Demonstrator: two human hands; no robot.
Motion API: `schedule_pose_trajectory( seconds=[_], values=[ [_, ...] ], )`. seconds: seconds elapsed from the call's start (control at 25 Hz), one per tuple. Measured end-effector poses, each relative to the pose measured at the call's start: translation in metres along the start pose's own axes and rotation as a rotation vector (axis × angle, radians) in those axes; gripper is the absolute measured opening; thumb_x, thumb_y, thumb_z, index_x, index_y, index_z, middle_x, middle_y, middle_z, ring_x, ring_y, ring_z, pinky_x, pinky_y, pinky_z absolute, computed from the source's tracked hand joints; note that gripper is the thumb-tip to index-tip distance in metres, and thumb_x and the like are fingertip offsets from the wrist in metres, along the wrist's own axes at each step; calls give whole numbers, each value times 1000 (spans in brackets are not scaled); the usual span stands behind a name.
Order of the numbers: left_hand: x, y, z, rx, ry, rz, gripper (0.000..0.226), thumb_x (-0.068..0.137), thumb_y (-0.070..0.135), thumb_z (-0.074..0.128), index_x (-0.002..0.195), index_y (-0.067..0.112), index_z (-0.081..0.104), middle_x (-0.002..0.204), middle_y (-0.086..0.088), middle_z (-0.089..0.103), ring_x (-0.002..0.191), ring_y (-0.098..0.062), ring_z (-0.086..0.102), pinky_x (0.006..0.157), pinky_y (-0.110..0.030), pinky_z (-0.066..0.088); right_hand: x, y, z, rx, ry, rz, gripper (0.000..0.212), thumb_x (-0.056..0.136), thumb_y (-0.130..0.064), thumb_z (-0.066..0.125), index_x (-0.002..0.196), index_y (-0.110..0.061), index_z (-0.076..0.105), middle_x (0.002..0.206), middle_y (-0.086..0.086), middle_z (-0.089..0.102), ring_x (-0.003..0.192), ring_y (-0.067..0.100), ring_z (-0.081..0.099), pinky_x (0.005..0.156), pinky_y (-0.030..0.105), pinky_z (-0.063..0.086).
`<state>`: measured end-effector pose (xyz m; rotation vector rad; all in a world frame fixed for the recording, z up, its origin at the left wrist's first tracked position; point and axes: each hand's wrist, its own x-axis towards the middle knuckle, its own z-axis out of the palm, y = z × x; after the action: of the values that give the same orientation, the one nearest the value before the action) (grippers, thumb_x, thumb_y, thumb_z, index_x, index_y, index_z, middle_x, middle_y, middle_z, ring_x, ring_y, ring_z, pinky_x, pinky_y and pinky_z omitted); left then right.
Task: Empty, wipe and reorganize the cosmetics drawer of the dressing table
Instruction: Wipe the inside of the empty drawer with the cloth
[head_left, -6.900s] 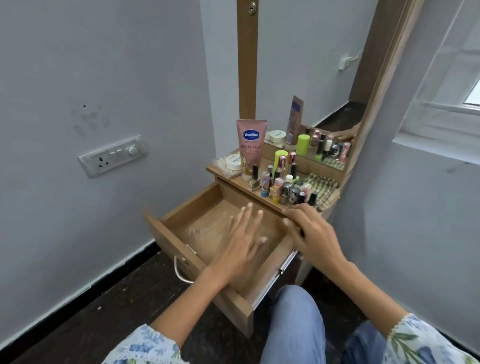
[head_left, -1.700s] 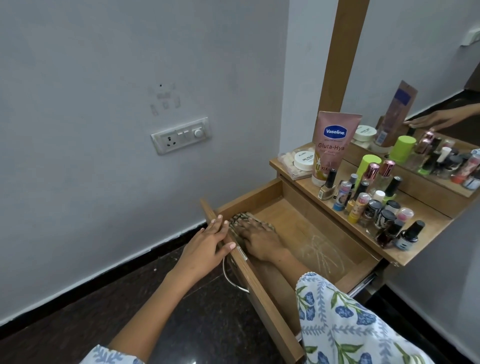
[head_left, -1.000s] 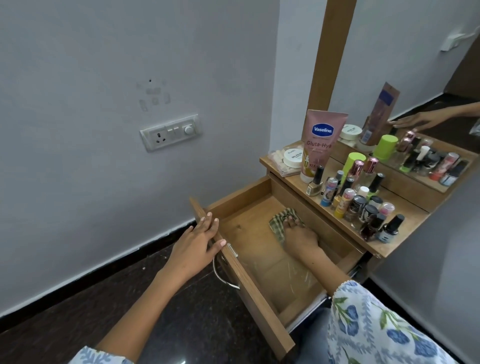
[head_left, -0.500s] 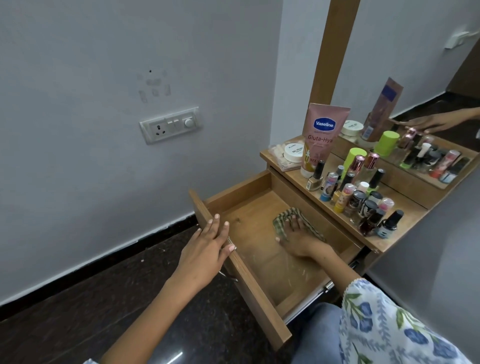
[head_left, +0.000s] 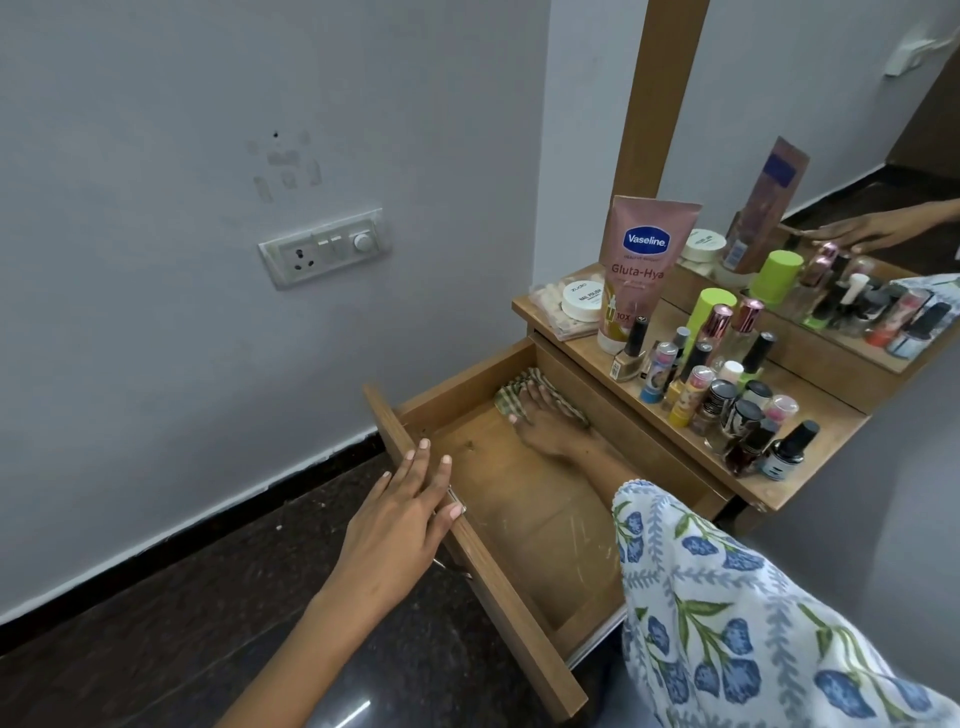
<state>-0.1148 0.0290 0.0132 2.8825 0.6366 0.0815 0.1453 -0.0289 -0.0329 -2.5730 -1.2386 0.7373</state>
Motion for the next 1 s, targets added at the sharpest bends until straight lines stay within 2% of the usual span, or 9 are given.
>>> schedule_pose_trajectory(
  seconds=[0.2, 0.32, 0.4, 0.52, 0.72, 0.88, 1.0],
  values=[
    [-1, 1, 4, -24, 12, 2, 59, 98, 51, 19, 150, 28, 2, 154, 4, -17, 144, -9, -10, 116, -28, 1, 6, -3, 0, 80, 16, -6, 56, 103, -31, 28, 153, -13, 8, 161, 4, -7, 148, 18, -11, 118, 36, -6],
    [-1, -1, 3, -26, 10, 1, 60, 98, 50, 20, 150, 27, 3, 154, 4, -16, 144, -10, -9, 117, -29, 3, -6, -21, 13, 63, -50, -152, 55, 102, -23, 34, 152, -17, 13, 161, 3, 0, 148, 20, -6, 118, 41, -3],
    [-3, 0, 3, -22, 9, -7, 61, 98, 51, 19, 150, 25, 2, 154, 5, -17, 144, -9, -9, 117, -29, 4, -18, -45, 34, 105, -119, -272, 57, 97, -9, 39, 150, -18, 22, 161, 3, 5, 148, 20, -3, 120, 43, -2],
    [-9, 2, 1, -55, -16, -26, 67, 96, 54, 19, 150, 21, -3, 153, 8, -18, 143, -6, -10, 117, -28, 3, -31, -66, 38, 153, -207, -331, 63, 90, 6, 40, 149, -13, 29, 160, 7, 10, 148, 22, 3, 121, 40, 4],
    [-11, 5, -5, -29, -33, -33, 70, 96, 56, 23, 151, 17, 1, 157, 4, -10, 145, -8, -3, 118, -30, 5, -69, -50, 22, -10, -265, -364, 66, 87, 7, 40, 147, -19, 33, 158, 8, 23, 145, 25, 19, 119, 37, 17],
    [-11, 8, -10, -15, -56, -34, 72, 95, 58, 27, 151, 17, 6, 158, 2, -6, 146, -9, 0, 119, -32, 6, -115, -18, 24, -117, -363, -360, 60, 91, 2, 41, 144, -25, 40, 148, 11, 38, 133, 30, 39, 111, 37, 31],
    [-15, 14, -10, 0, -74, -16, 75, 93, 60, 29, 151, 18, 8, 158, 1, -5, 146, -10, 1, 119, -32, 5, -138, -8, 37, -274, -332, -361, 61, 93, -3, 40, 148, -27, 28, 158, 5, 21, 142, 28, 25, 117, 40, 23]
  ],
)
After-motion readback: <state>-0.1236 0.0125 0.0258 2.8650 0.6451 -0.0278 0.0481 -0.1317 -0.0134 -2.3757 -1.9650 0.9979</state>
